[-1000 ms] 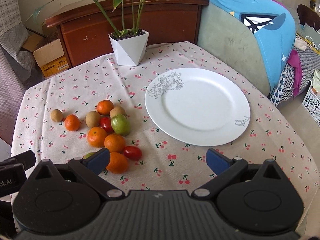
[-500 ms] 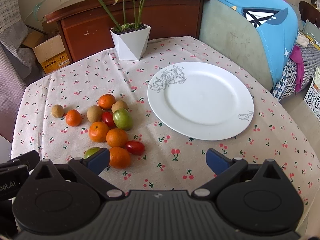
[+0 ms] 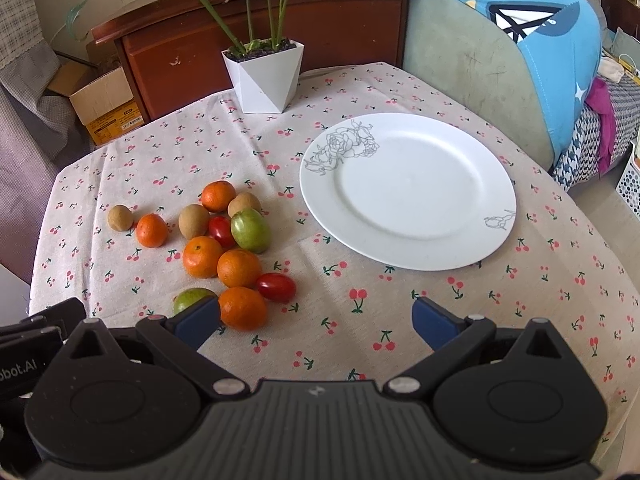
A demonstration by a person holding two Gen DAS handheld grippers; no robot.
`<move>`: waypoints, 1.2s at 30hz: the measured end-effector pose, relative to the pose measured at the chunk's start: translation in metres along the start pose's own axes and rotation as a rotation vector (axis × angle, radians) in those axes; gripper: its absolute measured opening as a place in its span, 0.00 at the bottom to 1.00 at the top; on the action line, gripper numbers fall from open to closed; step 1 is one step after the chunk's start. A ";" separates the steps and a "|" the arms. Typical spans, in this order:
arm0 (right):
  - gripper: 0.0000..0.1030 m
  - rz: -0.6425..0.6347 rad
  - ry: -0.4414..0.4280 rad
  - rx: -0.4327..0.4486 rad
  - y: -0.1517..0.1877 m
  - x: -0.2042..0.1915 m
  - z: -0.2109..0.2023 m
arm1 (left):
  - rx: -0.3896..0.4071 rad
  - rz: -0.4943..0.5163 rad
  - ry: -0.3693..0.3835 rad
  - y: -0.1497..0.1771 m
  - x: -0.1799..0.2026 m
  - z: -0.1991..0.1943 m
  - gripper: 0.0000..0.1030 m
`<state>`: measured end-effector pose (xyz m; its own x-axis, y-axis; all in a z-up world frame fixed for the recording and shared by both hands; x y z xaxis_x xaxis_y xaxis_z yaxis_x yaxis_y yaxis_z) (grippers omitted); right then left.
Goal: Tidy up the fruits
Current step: 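Move both tools toward the fruit cluster beside the white plate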
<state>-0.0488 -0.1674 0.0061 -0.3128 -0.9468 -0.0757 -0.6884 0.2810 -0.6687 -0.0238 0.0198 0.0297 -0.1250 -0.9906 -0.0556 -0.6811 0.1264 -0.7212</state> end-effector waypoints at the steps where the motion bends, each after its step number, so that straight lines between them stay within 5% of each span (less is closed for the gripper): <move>1: 0.98 0.006 -0.004 0.000 0.001 0.002 0.000 | 0.002 -0.001 -0.002 0.000 -0.001 0.000 1.00; 9: 0.94 0.030 -0.094 0.009 0.007 0.017 -0.001 | 0.004 -0.014 -0.023 0.002 -0.012 0.004 1.00; 25: 0.53 0.071 -0.291 0.037 0.021 0.019 0.005 | 0.030 -0.030 0.047 0.005 -0.006 0.006 0.96; 36: 0.49 0.091 -0.344 0.032 0.024 0.005 0.021 | 0.029 -0.017 0.059 0.009 -0.002 0.011 0.92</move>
<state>-0.0535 -0.1684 -0.0259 -0.1295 -0.9173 -0.3765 -0.6452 0.3663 -0.6705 -0.0216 0.0225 0.0157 -0.1564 -0.9877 -0.0028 -0.6622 0.1069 -0.7416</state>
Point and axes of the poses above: each gripper's, at about its wrist camera, not at the fingertips, and z roughly the way its jaws point, x to its right, y to its underside, the point moved 4 cm from there along z, roughly the way its jaws point, and after that the axes turned 7 degrees about x, right-handed, at the moved point
